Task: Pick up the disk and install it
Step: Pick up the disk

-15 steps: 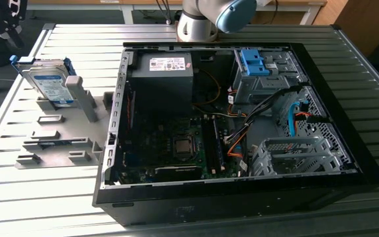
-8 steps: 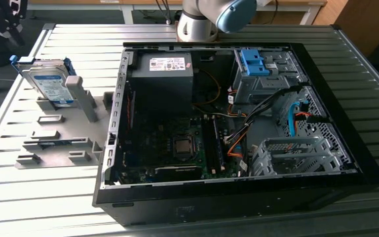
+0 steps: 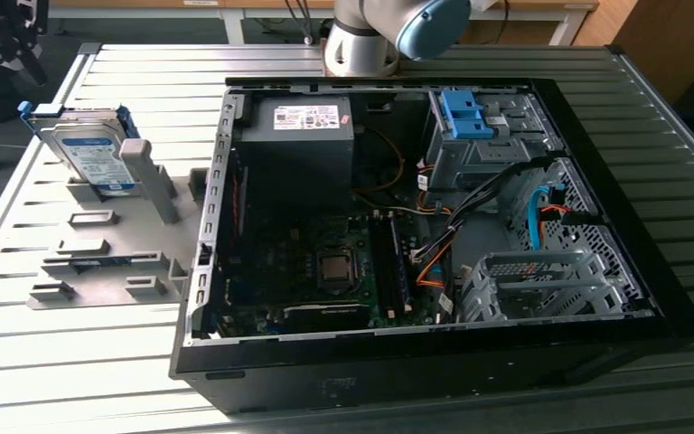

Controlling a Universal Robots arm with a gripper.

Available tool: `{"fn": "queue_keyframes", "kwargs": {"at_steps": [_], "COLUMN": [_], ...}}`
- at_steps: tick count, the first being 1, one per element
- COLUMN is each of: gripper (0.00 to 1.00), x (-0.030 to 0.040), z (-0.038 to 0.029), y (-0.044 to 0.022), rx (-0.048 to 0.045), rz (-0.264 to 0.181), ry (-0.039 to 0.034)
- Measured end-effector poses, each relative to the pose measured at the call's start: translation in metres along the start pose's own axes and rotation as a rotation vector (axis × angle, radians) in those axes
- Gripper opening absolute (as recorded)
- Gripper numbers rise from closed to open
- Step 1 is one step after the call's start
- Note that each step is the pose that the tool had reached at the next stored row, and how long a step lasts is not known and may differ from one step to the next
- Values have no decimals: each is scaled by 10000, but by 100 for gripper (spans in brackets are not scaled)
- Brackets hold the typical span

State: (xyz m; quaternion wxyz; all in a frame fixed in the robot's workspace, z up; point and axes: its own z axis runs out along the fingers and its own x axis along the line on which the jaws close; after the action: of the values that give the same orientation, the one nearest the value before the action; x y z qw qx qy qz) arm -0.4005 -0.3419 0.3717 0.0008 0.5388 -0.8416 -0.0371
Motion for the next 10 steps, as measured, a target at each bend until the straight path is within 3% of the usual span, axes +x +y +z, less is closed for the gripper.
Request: {"fn": "queue_keyframes", "kwargs": {"at_steps": [3,8,10], "gripper": [11,11,11], "x": [6,33,35], "z": [11,26,32], "y": [10,69,70], "rx": [-15,-16,-27], "rz": [-391,-449,-752], "ry": [25,28,46]}}
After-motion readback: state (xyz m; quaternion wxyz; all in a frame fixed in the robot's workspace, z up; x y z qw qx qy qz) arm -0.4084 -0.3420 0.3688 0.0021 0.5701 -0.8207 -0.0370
